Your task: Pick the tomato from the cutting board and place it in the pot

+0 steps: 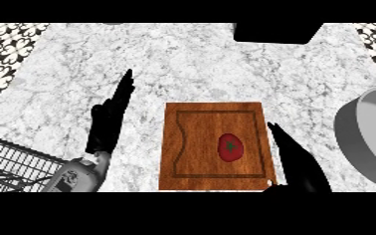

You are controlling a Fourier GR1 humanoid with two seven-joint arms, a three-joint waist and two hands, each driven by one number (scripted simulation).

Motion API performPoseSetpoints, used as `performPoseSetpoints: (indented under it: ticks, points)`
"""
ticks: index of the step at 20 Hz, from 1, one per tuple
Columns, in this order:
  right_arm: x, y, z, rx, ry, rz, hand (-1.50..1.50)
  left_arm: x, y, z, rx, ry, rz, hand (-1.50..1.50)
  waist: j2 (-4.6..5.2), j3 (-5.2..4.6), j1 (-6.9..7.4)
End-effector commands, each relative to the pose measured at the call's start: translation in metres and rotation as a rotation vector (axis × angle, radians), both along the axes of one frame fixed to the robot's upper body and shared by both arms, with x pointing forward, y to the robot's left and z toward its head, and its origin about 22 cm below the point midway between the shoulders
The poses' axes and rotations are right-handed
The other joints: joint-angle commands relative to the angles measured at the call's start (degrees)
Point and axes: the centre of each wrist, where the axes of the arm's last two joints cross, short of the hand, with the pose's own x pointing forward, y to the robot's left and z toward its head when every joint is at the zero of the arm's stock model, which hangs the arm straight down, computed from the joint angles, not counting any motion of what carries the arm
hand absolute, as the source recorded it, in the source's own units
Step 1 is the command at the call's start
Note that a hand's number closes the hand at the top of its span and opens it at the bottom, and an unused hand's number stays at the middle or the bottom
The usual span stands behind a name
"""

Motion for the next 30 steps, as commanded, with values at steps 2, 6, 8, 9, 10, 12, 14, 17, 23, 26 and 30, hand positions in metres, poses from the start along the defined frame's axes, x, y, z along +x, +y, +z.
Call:
performPoseSetpoints:
  ticks: [2,6,8,9,10,12,14,17,23,26,30]
  points:
    - [0.021,0.031,0.015,-0.039,0.144,0.033,-1.50,-0.009,0.075,-0.016,0.202,0.050,0.126,0.00,-0.13,-1.31,1.40]
    - [0.038,0.049,0.018,-0.032,0.182,0.051,-1.50,-0.008,0.080,-0.020,0.203,0.057,0.135,0.00,-0.12,-1.28,0.74]
    - [0.043,0.052,0.024,-0.046,0.184,0.034,-1.50,-0.004,0.086,-0.016,0.209,0.050,0.150,0.00,-0.29,-1.32,0.44]
    - [0.046,0.053,0.018,-0.058,0.202,0.033,-1.50,-0.007,0.090,-0.022,0.225,0.064,0.140,0.00,-0.19,-1.33,0.88]
    - [0.049,0.047,0.018,-0.083,0.210,0.034,-1.50,-0.005,0.091,-0.018,0.213,0.063,0.139,0.00,-0.33,-1.30,0.33]
    - [0.058,0.056,0.010,-0.083,0.227,0.006,-1.50,-0.009,0.088,-0.019,0.211,0.058,0.140,0.00,-0.37,-1.26,1.28]
    - [0.058,0.069,0.007,-0.104,0.252,0.046,-1.50,-0.001,0.085,-0.017,0.206,0.060,0.152,0.00,-0.38,-1.23,-0.16]
    - [0.065,0.065,0.005,-0.108,0.266,0.049,-1.50,-0.004,0.096,-0.023,0.218,0.050,0.143,0.00,-0.36,-1.26,-0.16]
    - [0.079,0.073,-0.008,-0.114,0.323,0.024,-1.50,0.003,0.097,-0.012,0.211,0.040,0.155,0.00,-0.54,-1.19,-0.17]
    - [0.085,0.085,-0.012,-0.134,0.319,0.015,-1.50,-0.005,0.092,-0.024,0.210,0.073,0.156,0.00,-0.55,-1.18,0.05]
    - [0.086,0.077,-0.017,-0.133,0.331,0.036,-1.50,-0.008,0.098,-0.028,0.206,0.051,0.164,0.00,-0.61,-1.19,-1.23]
